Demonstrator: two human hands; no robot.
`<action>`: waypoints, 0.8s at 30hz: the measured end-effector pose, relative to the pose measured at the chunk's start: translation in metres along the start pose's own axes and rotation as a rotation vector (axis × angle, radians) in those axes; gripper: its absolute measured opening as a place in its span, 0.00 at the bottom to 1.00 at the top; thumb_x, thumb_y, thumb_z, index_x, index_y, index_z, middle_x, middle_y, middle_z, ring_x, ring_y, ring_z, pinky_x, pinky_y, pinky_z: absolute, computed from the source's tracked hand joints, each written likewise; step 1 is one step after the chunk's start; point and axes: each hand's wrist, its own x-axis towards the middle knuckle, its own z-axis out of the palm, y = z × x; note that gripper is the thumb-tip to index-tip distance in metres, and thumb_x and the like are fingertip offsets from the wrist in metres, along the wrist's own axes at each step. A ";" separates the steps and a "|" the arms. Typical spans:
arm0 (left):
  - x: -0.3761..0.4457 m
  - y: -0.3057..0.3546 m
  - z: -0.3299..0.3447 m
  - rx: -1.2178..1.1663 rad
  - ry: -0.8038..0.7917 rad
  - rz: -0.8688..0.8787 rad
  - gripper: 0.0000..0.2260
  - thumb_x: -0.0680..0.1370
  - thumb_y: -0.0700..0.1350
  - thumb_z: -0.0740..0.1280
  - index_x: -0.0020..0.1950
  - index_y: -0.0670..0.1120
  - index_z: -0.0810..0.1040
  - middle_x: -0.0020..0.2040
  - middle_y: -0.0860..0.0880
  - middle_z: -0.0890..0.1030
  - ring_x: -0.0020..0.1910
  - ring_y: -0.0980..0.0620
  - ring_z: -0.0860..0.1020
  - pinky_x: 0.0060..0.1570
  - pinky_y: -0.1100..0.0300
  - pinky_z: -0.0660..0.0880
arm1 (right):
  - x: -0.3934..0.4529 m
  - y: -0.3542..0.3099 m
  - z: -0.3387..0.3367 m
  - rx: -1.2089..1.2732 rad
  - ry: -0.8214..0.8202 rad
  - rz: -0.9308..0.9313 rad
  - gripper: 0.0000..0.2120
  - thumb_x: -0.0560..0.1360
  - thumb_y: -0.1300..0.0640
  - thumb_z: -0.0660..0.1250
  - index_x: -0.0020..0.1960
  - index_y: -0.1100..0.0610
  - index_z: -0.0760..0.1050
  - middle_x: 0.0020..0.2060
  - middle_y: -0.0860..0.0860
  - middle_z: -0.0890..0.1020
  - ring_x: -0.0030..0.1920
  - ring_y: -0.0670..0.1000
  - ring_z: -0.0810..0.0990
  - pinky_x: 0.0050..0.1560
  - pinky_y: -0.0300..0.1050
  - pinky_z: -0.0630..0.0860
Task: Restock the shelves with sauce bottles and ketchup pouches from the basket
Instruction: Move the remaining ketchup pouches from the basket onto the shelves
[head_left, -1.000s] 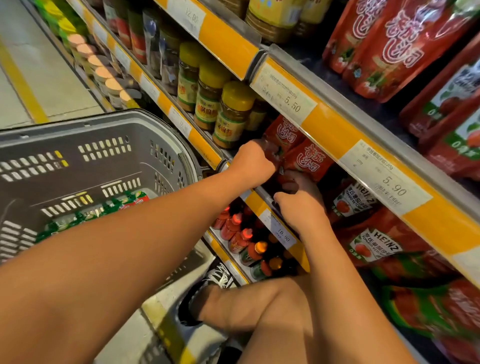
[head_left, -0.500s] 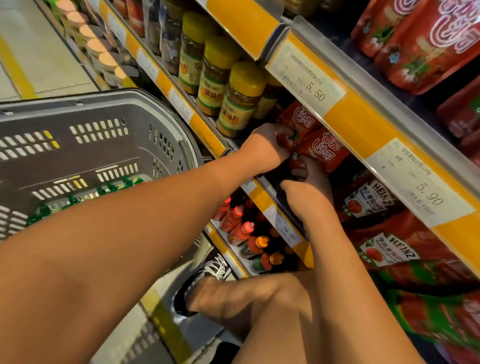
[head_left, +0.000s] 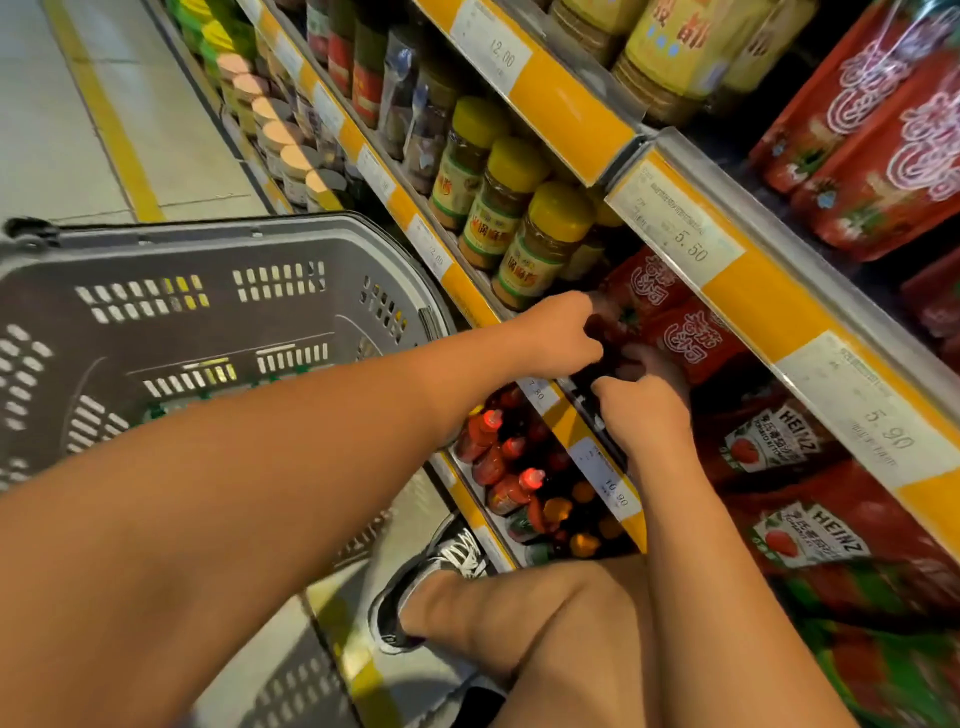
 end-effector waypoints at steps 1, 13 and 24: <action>-0.011 -0.002 -0.006 0.015 -0.020 0.006 0.18 0.80 0.39 0.67 0.70 0.46 0.76 0.65 0.41 0.80 0.63 0.40 0.79 0.64 0.42 0.77 | -0.002 -0.002 0.002 0.015 -0.017 -0.013 0.19 0.75 0.53 0.68 0.65 0.53 0.76 0.59 0.53 0.83 0.57 0.57 0.81 0.55 0.51 0.77; -0.169 -0.063 -0.141 0.071 0.281 -0.097 0.09 0.79 0.49 0.72 0.59 0.53 0.82 0.47 0.48 0.83 0.46 0.46 0.83 0.49 0.44 0.81 | -0.062 -0.077 0.055 0.137 -0.091 -0.330 0.17 0.73 0.58 0.71 0.62 0.50 0.79 0.58 0.49 0.81 0.56 0.51 0.79 0.56 0.52 0.77; -0.262 -0.151 -0.188 0.184 0.465 -0.437 0.09 0.80 0.51 0.71 0.56 0.49 0.82 0.49 0.50 0.82 0.49 0.49 0.81 0.52 0.50 0.80 | -0.107 -0.110 0.137 -0.246 -0.372 -0.580 0.27 0.77 0.50 0.71 0.75 0.48 0.69 0.68 0.53 0.76 0.65 0.56 0.77 0.62 0.56 0.77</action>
